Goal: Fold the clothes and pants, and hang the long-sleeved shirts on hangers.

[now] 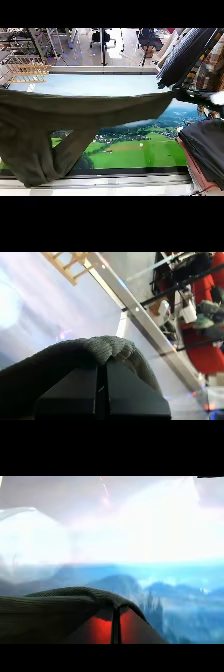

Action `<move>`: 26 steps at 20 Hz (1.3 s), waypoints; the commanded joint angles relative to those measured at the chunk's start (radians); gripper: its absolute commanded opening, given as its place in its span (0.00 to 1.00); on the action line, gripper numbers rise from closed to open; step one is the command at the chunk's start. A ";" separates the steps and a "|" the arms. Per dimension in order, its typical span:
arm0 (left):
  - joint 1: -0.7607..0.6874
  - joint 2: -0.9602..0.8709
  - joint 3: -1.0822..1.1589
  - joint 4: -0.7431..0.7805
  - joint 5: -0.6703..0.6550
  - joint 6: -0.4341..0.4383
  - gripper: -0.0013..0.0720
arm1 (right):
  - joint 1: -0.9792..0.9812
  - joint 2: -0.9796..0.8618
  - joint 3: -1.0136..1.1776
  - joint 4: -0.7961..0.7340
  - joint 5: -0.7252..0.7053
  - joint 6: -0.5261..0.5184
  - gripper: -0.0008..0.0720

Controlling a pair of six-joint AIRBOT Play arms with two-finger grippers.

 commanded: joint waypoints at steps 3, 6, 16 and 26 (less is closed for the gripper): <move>-0.171 -0.200 -0.010 -0.014 -0.480 -0.092 0.04 | 0.110 -0.460 0.285 -0.001 -0.302 0.037 0.05; -0.179 -0.217 -0.010 -0.002 -0.537 -0.090 1.00 | 0.121 -0.532 0.396 -0.012 -0.272 0.038 0.73; 0.220 -0.105 -0.034 0.731 0.479 -0.143 0.63 | -0.031 -0.417 0.187 0.283 0.772 -0.072 0.47; 0.134 -0.107 -0.245 0.580 0.246 -0.037 0.63 | 0.530 -0.182 -0.325 0.437 0.163 0.078 0.56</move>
